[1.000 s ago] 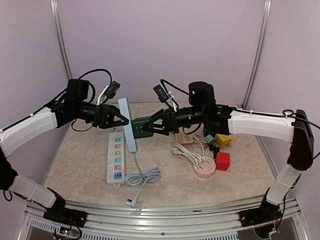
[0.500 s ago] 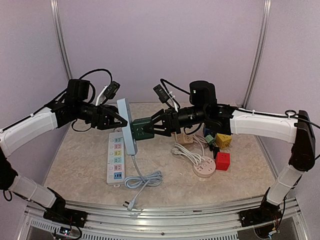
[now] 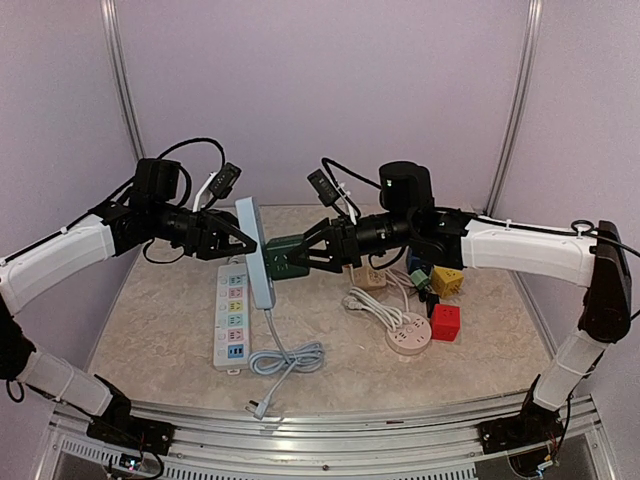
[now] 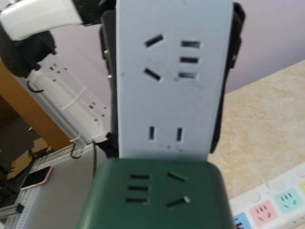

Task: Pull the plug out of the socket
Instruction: Remove the plug from the socket.

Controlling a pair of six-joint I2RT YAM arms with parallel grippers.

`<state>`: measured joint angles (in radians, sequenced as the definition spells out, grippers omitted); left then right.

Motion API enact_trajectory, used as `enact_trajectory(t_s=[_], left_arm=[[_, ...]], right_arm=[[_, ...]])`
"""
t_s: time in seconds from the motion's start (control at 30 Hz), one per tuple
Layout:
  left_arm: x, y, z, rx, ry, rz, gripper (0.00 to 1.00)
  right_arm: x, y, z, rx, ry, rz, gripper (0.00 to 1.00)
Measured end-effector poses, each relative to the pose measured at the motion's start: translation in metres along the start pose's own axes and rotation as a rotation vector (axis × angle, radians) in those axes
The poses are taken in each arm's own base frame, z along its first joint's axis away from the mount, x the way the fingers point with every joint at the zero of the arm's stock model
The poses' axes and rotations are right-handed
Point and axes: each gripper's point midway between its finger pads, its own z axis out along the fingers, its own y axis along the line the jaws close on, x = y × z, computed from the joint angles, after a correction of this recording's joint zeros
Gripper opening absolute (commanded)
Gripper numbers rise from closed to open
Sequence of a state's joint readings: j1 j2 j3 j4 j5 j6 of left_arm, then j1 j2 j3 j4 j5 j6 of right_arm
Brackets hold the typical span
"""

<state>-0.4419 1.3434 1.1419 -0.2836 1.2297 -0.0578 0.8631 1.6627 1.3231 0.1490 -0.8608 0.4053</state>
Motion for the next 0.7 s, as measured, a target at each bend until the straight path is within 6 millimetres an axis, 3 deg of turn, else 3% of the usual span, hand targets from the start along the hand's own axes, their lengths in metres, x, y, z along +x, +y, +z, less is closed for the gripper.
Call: enact_trajectory(t_s=[0.37,0.7], left_arm=[[0.001,0.025,-0.009,-0.138,-0.009,-0.036,0.0],[0.0,0.03,-0.011,-0.163,-0.012,-0.037,0.0]], right_arm=[[0.002,-0.01,-0.006,0.069,0.01,-0.006,0.0],[0.003,-0.012,-0.007,0.088,0.015,-0.011,0.0]])
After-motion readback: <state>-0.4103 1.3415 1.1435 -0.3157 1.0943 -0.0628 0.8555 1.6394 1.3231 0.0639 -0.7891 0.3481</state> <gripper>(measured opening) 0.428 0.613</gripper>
